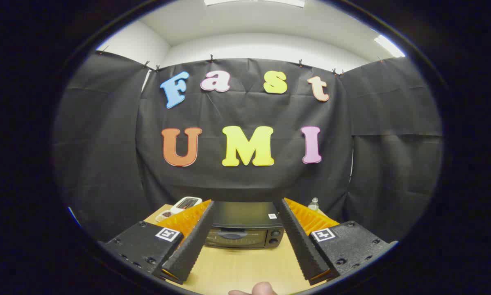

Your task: Open the toaster oven, put the food inside, and close the toaster oven door.

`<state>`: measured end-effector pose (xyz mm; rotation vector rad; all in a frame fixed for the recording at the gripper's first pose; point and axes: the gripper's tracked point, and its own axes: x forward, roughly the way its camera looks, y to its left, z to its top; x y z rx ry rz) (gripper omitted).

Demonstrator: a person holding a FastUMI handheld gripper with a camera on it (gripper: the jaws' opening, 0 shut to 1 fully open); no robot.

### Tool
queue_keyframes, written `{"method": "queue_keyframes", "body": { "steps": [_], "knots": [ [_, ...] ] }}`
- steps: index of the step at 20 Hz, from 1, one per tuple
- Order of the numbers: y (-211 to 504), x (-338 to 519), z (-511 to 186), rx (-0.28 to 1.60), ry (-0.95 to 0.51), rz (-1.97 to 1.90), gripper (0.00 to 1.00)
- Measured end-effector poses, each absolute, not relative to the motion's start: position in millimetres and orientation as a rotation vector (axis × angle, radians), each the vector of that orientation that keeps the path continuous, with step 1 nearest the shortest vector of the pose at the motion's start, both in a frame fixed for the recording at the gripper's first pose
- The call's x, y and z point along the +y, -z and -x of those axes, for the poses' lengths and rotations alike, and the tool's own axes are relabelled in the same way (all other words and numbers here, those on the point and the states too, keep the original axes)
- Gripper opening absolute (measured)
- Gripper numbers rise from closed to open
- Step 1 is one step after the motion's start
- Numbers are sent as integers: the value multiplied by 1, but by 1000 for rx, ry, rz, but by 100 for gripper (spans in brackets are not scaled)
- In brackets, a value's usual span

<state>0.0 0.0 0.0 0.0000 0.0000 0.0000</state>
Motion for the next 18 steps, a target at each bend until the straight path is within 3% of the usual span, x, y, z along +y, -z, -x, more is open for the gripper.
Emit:
{"method": "queue_keyframes", "body": {
  "steps": [18],
  "knots": [
    [-2,-20,1,2,46,-31,100]
  ]
}}
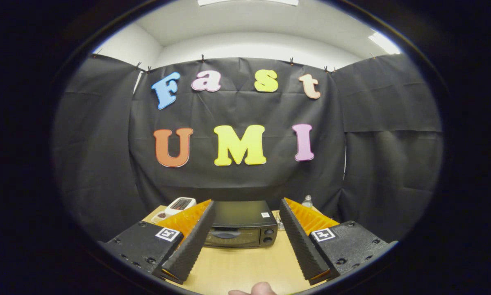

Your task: Open the toaster oven, put the food inside, and close the toaster oven door.

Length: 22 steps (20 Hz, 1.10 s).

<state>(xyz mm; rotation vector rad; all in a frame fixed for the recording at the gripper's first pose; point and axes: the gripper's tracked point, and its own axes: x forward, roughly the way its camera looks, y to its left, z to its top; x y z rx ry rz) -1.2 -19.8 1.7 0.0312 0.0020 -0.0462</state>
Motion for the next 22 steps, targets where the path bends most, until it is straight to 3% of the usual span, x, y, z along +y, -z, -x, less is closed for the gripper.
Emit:
{"method": "queue_keyframes", "body": {
  "steps": [12,22],
  "knots": [
    [12,-15,-23,39,19,-46,100],
    [94,11,-132,168,-71,-51,100]
  ]
}}
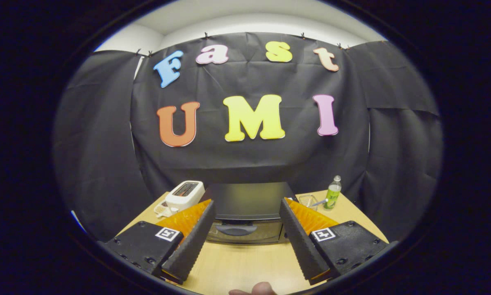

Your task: Open the toaster oven, put the food inside, and close the toaster oven door.

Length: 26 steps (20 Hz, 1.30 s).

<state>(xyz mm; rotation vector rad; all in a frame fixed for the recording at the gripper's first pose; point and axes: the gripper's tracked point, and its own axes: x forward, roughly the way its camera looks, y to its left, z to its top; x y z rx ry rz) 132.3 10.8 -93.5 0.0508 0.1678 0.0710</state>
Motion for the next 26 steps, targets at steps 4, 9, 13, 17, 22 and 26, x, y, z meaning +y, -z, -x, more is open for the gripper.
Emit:
{"method": "queue_keyframes", "body": {
  "steps": [4,9,13,17,22,26],
  "knots": [
    [144,22,-190,221,-94,-31,100],
    [211,37,-241,328,-116,12,100],
    [231,41,-255,361,-100,10,100],
    [239,40,-252,369,-84,-2,100],
    [246,41,-227,393,-98,5,100],
    [269,40,-191,431,-93,20,100]
  ]
}}
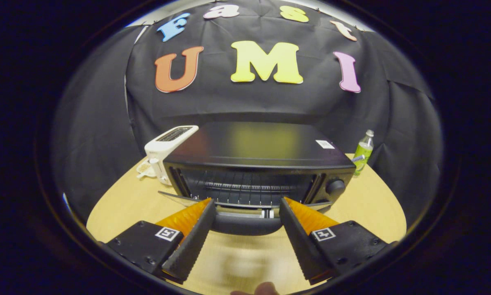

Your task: Open the toaster oven, put the food inside, and close the toaster oven door.

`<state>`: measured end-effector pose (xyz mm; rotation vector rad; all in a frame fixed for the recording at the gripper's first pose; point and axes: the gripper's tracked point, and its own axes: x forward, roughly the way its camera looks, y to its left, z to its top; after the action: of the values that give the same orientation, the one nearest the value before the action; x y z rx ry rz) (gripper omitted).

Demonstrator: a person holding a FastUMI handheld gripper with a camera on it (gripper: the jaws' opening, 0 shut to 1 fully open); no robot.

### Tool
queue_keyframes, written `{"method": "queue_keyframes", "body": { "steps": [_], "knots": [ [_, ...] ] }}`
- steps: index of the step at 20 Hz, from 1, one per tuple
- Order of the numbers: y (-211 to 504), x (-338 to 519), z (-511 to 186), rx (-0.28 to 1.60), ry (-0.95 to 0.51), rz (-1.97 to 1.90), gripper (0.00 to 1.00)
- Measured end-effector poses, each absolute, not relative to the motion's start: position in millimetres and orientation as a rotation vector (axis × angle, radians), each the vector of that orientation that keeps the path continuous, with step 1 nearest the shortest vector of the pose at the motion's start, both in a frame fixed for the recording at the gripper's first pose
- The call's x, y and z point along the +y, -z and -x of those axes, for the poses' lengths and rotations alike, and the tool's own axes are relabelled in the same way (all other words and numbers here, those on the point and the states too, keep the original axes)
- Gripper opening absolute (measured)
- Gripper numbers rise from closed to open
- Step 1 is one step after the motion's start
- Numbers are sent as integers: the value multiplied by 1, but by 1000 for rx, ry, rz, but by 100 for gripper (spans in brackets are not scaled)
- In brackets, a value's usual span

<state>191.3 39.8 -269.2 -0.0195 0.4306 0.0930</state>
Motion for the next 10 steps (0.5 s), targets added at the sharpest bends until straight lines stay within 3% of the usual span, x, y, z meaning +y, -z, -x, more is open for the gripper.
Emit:
{"method": "queue_keyframes", "body": {
  "steps": [10],
  "knots": [
    [337,38,-135,591,-112,36,100]
  ]
}}
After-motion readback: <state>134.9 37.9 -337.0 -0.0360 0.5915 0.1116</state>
